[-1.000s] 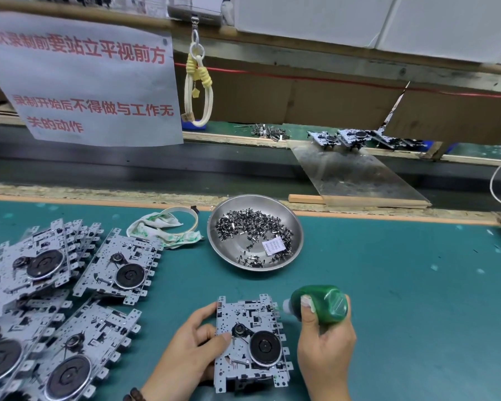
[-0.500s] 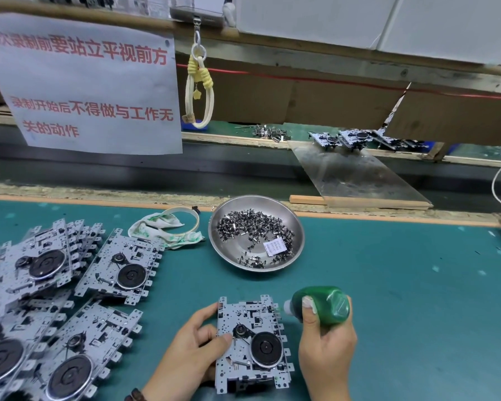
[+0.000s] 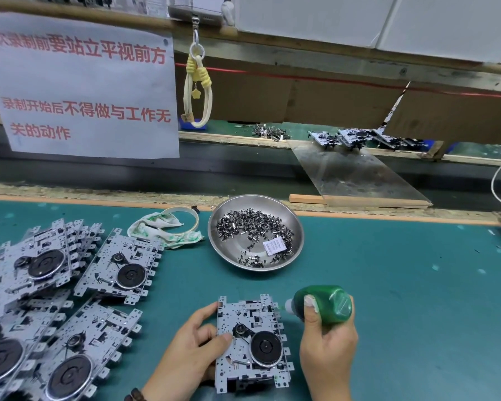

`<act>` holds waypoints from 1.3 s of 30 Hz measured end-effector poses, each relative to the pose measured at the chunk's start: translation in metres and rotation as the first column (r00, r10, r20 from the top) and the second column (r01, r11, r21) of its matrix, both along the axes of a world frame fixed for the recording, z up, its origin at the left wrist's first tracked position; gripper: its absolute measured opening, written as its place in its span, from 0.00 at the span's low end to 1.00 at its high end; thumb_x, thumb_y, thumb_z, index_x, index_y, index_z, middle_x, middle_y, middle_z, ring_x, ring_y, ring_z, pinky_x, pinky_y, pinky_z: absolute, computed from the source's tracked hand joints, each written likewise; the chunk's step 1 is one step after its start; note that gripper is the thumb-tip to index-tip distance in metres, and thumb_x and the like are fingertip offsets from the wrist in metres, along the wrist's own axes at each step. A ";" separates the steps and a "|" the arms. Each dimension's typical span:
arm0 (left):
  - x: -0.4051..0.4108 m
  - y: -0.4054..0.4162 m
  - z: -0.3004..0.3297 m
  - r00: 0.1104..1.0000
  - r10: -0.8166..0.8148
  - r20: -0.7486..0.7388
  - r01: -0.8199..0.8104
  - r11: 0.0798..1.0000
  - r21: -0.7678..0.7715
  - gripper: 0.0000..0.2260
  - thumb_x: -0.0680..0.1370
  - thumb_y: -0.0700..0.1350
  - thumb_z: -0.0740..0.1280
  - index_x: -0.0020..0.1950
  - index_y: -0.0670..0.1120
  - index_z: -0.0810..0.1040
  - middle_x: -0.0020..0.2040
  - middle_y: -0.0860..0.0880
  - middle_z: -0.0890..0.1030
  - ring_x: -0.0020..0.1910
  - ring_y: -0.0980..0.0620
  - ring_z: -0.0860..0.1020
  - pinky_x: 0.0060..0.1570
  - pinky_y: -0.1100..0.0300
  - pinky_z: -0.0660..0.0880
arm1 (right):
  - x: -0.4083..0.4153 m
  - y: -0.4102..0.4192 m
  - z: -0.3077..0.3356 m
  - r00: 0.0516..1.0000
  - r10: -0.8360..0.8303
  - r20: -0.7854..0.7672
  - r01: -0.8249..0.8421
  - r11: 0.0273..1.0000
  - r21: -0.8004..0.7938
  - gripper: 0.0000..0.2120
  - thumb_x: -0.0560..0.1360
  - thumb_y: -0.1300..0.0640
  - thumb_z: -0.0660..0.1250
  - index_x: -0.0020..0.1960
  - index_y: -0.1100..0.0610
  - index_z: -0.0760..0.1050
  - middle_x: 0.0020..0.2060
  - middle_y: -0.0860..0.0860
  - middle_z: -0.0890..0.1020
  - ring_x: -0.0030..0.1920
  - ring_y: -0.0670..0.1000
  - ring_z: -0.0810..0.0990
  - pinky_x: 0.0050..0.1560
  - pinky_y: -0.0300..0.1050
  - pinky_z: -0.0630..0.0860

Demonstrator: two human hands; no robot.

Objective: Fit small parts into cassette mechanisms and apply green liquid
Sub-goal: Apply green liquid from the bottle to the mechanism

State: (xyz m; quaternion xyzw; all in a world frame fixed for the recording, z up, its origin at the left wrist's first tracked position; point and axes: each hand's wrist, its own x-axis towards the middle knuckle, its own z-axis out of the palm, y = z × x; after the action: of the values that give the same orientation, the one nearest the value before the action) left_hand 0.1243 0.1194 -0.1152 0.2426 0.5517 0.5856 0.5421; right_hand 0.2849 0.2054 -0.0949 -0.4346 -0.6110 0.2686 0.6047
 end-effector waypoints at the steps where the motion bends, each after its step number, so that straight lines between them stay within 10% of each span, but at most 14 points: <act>1: 0.000 0.000 0.000 1.000 -0.001 -0.003 0.001 1.000 0.000 0.19 0.74 0.33 0.67 0.60 0.51 0.72 0.32 0.46 0.76 0.34 0.49 0.78 0.41 0.53 0.73 | 0.000 0.000 0.000 1.000 0.001 -0.001 -0.001 1.000 -0.005 0.13 0.68 0.40 0.62 0.44 0.49 0.70 0.34 0.57 0.81 0.35 0.52 0.78 0.40 0.35 0.73; 6: 0.001 0.000 0.002 1.000 0.004 0.022 -0.004 1.000 0.003 0.20 0.74 0.31 0.66 0.60 0.50 0.72 0.31 0.46 0.77 0.33 0.49 0.79 0.36 0.56 0.75 | 0.001 -0.001 0.001 0.998 -0.020 -0.060 0.015 0.996 -0.090 0.11 0.72 0.44 0.67 0.44 0.51 0.71 0.34 0.58 0.82 0.37 0.59 0.81 0.43 0.51 0.77; 9: 0.002 -0.001 0.003 1.000 0.006 0.025 -0.006 1.000 0.008 0.20 0.74 0.31 0.65 0.60 0.50 0.72 0.28 0.48 0.76 0.29 0.52 0.78 0.28 0.62 0.74 | 0.003 -0.001 0.002 0.978 -0.005 -0.207 -0.028 0.987 -0.159 0.04 0.74 0.58 0.65 0.45 0.58 0.71 0.30 0.54 0.84 0.33 0.51 0.83 0.40 0.40 0.79; 19: 0.010 0.007 0.016 0.998 0.035 -0.045 -0.034 0.999 0.036 0.22 0.75 0.35 0.66 0.63 0.55 0.69 0.32 0.50 0.78 0.35 0.51 0.78 0.39 0.54 0.77 | -0.003 -0.013 0.009 0.822 0.054 -0.567 -0.322 0.866 -0.383 0.23 0.63 0.43 0.67 0.44 0.62 0.71 0.29 0.53 0.82 0.25 0.48 0.77 0.26 0.37 0.76; 22: 0.012 0.008 0.018 0.994 0.015 -0.107 -0.011 0.999 0.038 0.23 0.75 0.35 0.66 0.65 0.56 0.67 0.30 0.55 0.77 0.32 0.56 0.77 0.40 0.55 0.75 | -0.010 -0.020 0.008 0.854 0.082 -0.513 -0.325 0.855 -0.404 0.30 0.59 0.37 0.72 0.44 0.61 0.73 0.31 0.56 0.82 0.26 0.48 0.76 0.27 0.38 0.76; 34: 0.010 0.009 0.013 0.991 0.012 -0.131 -0.011 1.000 0.007 0.20 0.77 0.40 0.64 0.64 0.59 0.67 0.33 0.53 0.77 0.37 0.53 0.77 0.53 0.44 0.75 | -0.017 -0.022 0.003 0.917 0.055 -0.396 -0.232 0.879 -0.417 0.03 0.74 0.57 0.62 0.44 0.57 0.70 0.26 0.48 0.79 0.24 0.42 0.73 0.25 0.33 0.71; 39: 0.011 0.009 0.012 0.996 0.009 -0.087 -0.007 0.999 0.032 0.20 0.78 0.37 0.62 0.64 0.59 0.67 0.32 0.52 0.77 0.33 0.55 0.77 0.33 0.59 0.76 | -0.018 -0.021 0.001 0.915 0.054 -0.400 -0.236 0.875 -0.422 0.02 0.75 0.59 0.62 0.43 0.56 0.70 0.25 0.47 0.77 0.26 0.42 0.72 0.27 0.32 0.70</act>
State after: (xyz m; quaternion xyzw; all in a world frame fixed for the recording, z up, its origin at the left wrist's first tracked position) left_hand 0.1349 0.1279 -0.1035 0.2743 0.5666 0.5852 0.5112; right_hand 0.2669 0.1849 -0.0938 -0.4581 -0.4335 0.5297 0.5671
